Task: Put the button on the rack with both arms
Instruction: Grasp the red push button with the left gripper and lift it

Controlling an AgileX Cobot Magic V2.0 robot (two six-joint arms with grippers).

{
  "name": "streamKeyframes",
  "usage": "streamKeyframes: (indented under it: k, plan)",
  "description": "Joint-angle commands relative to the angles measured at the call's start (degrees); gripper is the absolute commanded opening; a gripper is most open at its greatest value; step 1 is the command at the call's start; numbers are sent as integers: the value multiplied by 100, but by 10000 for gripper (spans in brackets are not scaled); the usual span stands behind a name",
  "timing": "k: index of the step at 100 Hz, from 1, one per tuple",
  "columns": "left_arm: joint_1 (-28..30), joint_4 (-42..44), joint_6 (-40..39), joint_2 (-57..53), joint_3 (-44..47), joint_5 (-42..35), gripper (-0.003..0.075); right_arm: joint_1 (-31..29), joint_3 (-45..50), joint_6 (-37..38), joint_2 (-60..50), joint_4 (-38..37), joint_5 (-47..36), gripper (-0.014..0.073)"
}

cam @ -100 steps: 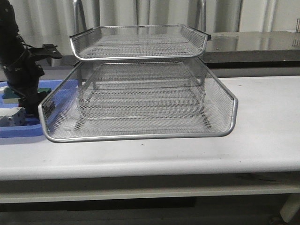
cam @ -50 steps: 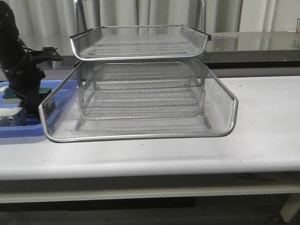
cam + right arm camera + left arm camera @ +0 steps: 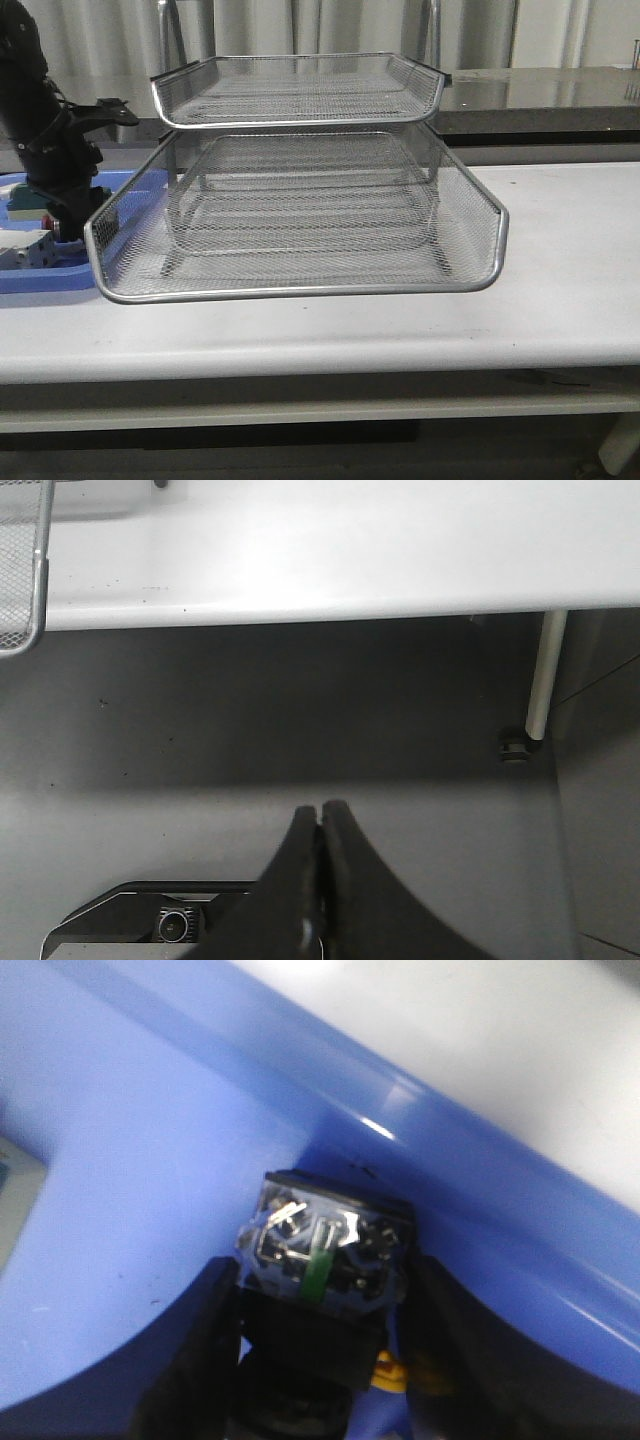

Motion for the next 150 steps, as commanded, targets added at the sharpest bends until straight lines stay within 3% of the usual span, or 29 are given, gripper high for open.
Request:
streamKeyframes:
  k: [1,34,66,100,135,150]
  plan:
    - [-26,-69,-274,-421,-576,152,13,-15,-194,-24,11,-102,-262,-70]
    - [20,299,-1383,-421,-2504,1799,4,-15,-194,-24,11,-102,-254,-71]
    - [43,510,-2553,-997,-2909,1800,4,-15,-194,-24,11,-102,-259,-71]
    - [-326,510,-2944,-2265,-2002,1800,4,-15,-194,-24,11,-102,-259,-71]
    - [-1290,463,-2944,-3615,-321,1800,4,-15,-194,-24,11,-102,-259,-71]
    - [-1785,-23,-2944,-3860,237,1800,4,-15,-194,-24,11,-102,-259,-71]
